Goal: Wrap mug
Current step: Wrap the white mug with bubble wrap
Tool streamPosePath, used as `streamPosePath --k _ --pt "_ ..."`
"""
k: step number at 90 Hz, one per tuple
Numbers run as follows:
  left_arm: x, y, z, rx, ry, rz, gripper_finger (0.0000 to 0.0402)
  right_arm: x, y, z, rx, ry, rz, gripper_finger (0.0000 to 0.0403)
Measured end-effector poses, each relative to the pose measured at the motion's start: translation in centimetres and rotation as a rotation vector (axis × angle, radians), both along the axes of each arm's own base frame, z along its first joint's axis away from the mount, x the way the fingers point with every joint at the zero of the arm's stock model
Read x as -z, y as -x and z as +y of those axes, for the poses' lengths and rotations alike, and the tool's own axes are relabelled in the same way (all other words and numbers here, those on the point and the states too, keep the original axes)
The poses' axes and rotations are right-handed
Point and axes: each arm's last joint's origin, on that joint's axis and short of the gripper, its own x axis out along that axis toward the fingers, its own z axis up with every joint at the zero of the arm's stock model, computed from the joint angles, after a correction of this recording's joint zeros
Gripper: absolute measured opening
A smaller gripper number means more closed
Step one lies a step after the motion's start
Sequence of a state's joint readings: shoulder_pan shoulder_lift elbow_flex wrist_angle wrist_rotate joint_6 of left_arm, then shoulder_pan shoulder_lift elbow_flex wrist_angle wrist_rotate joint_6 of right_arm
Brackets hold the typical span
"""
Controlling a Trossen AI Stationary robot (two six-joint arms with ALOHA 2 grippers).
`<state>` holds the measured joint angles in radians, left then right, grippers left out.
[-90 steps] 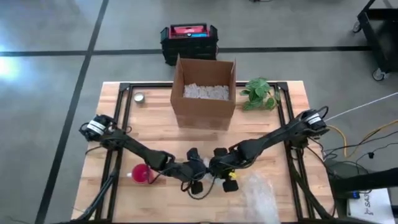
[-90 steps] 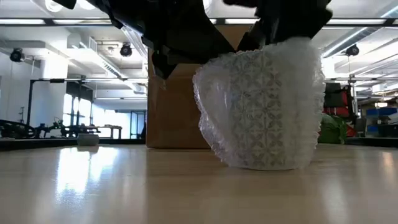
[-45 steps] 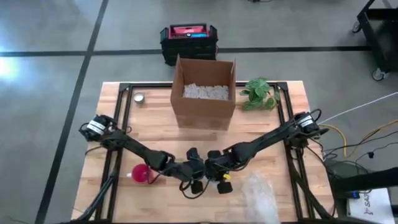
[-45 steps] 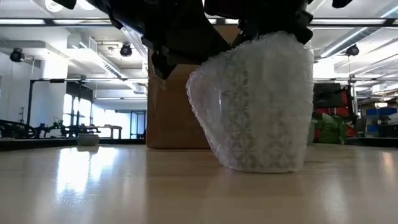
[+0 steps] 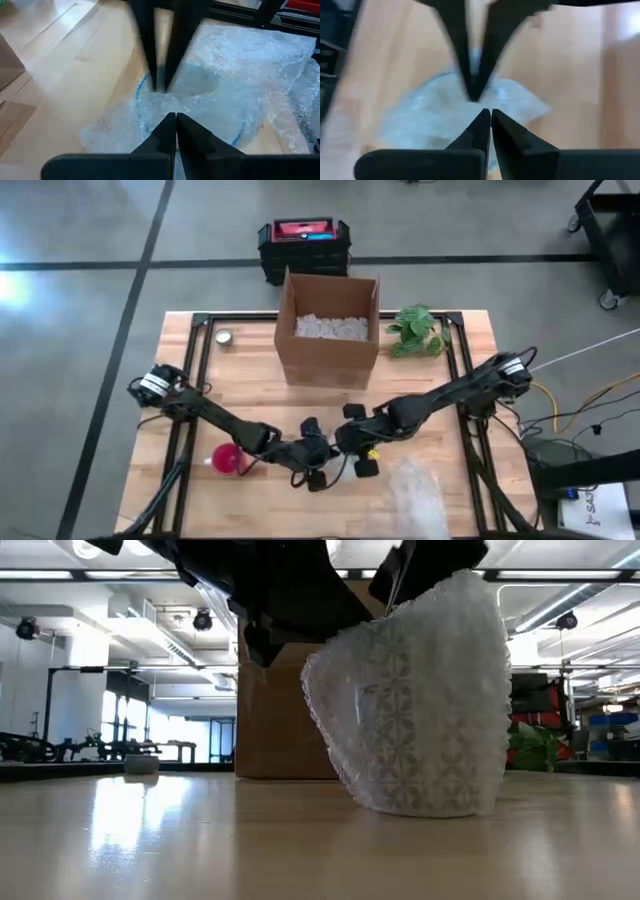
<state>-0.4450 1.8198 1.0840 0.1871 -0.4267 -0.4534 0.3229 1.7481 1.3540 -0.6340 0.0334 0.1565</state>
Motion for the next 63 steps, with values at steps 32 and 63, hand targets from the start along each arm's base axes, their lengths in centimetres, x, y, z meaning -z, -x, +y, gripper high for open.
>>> streamPosePath --k 32,63 --pt "0.0 0.0 0.0 0.003 0.0 0.003 0.0 6.2 -1.8 0.8 -0.016 0.048 0.098 0.0002" --pt "0.0 0.0 0.0 0.002 0.001 -0.001 0.0 0.6 0.2 0.2 -0.036 0.0 0.031 0.0002"
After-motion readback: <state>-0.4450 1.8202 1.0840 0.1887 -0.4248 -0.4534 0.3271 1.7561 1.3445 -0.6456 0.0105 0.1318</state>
